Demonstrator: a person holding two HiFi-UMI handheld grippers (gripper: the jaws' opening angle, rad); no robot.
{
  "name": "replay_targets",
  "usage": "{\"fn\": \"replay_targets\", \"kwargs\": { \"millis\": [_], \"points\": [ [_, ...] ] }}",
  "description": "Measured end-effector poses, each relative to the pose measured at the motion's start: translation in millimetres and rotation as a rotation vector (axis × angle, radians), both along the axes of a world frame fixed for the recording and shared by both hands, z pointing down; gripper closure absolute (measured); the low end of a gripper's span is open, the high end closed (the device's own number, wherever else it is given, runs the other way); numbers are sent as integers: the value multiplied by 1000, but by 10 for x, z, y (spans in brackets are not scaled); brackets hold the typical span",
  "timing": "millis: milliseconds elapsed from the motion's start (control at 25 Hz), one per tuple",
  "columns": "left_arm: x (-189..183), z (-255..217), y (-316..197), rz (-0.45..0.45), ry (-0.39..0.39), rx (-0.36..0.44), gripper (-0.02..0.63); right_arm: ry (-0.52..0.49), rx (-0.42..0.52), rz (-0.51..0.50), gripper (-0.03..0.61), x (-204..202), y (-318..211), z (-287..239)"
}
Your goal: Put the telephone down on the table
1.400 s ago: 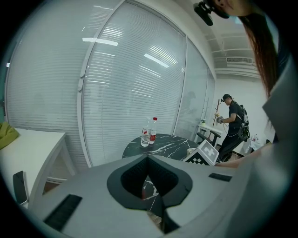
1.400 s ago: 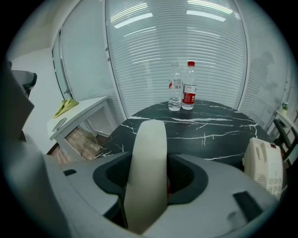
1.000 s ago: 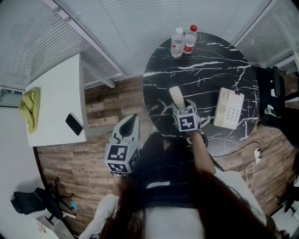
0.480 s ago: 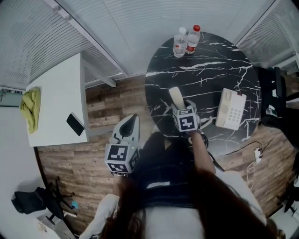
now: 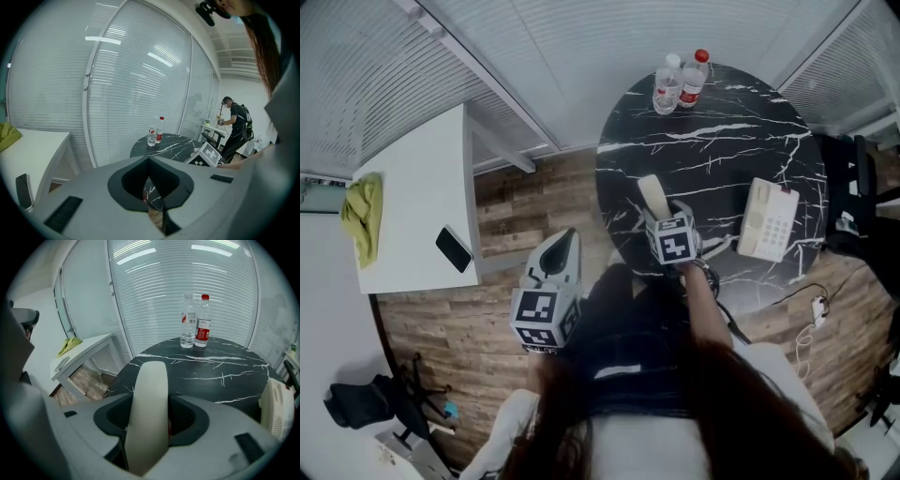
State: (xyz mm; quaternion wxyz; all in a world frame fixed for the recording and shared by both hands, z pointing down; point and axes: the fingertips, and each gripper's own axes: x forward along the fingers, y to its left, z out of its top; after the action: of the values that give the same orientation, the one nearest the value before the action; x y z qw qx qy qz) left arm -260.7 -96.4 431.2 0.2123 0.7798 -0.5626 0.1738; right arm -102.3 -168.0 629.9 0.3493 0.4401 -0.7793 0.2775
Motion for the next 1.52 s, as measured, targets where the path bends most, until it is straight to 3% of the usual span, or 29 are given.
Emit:
{"fn": "replay_targets", "kwargs": {
  "millis": [1520],
  "points": [
    [-260, 97, -42, 13, -13, -23, 614, 10, -52, -55, 348, -373, 66, 187]
  ]
}}
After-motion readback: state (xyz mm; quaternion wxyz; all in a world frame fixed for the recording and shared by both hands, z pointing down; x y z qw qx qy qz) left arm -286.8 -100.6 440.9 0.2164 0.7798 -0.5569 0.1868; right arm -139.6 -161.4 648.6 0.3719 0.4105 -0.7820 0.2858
